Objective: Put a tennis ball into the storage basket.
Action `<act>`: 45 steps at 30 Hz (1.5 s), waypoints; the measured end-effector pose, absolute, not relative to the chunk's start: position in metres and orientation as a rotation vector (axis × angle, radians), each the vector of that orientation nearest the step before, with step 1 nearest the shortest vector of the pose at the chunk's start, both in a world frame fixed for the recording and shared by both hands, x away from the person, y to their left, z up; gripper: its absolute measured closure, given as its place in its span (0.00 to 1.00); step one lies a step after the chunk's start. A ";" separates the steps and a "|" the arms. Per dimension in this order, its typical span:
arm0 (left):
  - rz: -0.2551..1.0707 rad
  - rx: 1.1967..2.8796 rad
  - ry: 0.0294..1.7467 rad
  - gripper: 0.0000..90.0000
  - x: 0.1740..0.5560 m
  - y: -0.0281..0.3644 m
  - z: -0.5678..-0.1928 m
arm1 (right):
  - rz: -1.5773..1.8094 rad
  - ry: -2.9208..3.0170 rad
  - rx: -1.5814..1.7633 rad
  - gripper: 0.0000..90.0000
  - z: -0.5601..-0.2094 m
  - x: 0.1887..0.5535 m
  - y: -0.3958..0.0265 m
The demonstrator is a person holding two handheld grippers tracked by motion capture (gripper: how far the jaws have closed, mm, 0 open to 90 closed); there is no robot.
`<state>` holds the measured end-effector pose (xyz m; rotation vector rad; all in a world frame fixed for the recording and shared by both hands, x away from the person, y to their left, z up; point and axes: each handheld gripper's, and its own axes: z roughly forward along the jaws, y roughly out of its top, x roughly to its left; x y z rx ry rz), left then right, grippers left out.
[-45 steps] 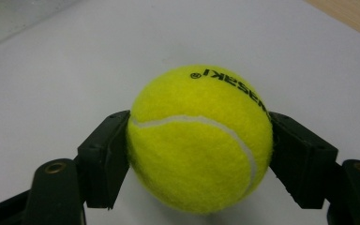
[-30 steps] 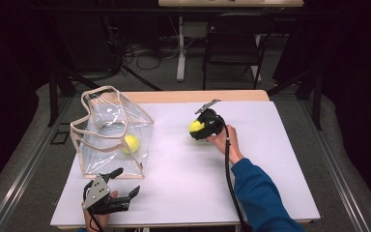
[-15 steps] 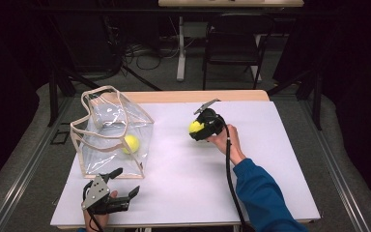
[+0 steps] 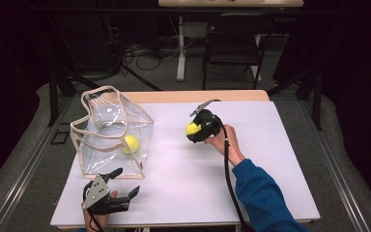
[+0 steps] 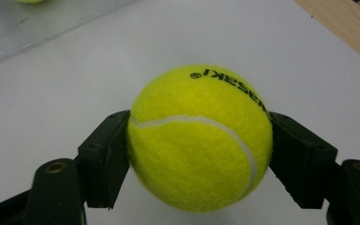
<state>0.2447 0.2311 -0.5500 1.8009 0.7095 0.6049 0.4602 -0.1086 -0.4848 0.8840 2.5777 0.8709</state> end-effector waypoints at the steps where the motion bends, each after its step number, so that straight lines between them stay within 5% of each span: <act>1: 0.604 1.799 0.709 0.18 0.245 0.231 -0.550 | 0.863 2.581 0.873 0.29 -0.484 0.460 -0.108; 45: 0.606 1.804 0.712 0.18 0.245 0.232 -0.550 | 0.838 2.677 0.718 0.30 -0.465 0.435 -0.076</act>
